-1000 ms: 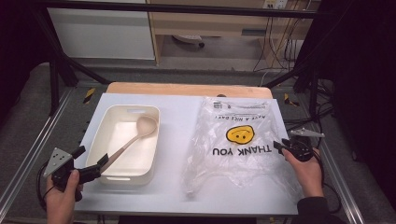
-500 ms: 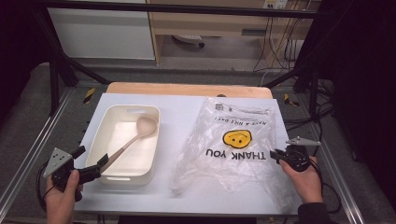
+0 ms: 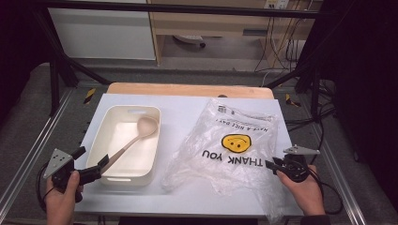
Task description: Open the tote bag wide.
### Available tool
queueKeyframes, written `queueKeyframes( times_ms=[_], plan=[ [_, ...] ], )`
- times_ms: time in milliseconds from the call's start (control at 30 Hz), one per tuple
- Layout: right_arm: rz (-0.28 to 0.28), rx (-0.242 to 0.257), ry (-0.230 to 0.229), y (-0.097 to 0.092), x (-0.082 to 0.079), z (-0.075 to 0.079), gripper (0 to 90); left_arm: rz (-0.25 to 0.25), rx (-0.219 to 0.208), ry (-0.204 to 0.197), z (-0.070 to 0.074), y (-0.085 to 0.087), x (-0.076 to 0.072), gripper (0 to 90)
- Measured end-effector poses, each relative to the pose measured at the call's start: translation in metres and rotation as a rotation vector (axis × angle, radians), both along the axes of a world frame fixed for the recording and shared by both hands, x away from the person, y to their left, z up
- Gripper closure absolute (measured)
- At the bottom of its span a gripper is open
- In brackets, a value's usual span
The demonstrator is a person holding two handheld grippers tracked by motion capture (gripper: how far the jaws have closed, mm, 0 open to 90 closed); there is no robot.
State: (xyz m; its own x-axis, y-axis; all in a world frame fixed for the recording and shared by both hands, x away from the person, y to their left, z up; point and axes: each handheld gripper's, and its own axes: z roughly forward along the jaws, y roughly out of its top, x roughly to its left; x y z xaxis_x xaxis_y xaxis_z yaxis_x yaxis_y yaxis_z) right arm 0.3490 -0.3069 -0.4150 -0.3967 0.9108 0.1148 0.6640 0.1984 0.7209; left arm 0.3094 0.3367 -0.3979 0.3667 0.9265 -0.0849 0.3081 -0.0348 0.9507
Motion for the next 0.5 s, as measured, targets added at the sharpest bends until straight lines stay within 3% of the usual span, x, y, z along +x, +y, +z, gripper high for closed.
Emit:
queueKeyframes(
  times_ms=[233, 367, 500],
  plan=[
    [-0.011, -0.014, -0.087, 0.003, 0.012, 0.020, 41.0, 0.001, 0.004, 0.001, 0.000, 0.000, 0.000, 5.8],
    [-0.023, -0.051, -0.124, 0.002, 0.032, 0.025, 36.6, 0.003, 0.008, 0.001, -0.001, 0.000, 0.000, 5.9],
    [-0.067, -0.048, -0.129, -0.006, 0.059, 0.019, 35.1, 0.008, 0.009, -0.003, -0.001, 0.000, 0.000, 5.8]
  ],
)
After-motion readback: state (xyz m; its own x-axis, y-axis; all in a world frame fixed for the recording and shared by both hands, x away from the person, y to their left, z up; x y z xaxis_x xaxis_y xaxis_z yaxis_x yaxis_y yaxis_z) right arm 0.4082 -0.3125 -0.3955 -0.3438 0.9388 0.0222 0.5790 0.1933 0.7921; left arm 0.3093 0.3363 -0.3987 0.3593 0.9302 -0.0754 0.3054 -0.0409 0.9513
